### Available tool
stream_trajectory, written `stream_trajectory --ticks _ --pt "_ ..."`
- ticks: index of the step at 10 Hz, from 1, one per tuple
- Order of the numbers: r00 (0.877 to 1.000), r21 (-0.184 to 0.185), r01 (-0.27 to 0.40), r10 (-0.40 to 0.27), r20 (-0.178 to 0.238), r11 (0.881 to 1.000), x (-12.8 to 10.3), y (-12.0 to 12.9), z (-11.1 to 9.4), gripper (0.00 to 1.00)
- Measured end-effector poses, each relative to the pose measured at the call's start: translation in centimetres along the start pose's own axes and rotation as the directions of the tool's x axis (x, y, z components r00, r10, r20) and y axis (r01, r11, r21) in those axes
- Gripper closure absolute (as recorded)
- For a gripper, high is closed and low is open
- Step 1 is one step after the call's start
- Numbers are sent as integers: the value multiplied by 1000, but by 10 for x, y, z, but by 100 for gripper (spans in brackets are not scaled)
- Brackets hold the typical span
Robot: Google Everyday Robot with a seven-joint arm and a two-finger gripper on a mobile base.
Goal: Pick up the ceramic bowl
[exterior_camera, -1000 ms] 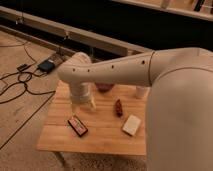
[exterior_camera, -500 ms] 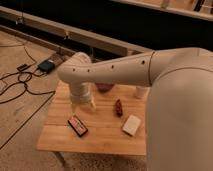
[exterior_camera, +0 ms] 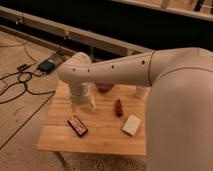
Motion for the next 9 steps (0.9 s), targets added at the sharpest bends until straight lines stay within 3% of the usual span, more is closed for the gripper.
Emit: stream_trajectory --ticks 7,9 --pt "1000 1 0 0 1 1000 -1 0 0 35" --pt "1000 26 24 -24 11 999 -25 -17 17 35"
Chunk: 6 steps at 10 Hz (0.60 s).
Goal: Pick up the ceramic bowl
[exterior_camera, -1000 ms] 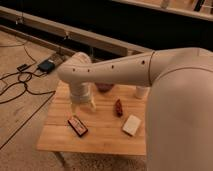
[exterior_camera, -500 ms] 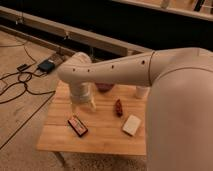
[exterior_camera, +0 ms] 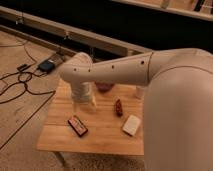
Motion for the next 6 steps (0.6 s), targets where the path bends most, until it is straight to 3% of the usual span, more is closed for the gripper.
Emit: stream_trajectory --ticks 2,6 --pt "999 39 33 -34 6 999 -34 -23 21 35" --pt "996 48 83 -85 40 995 -98 -50 39 35"
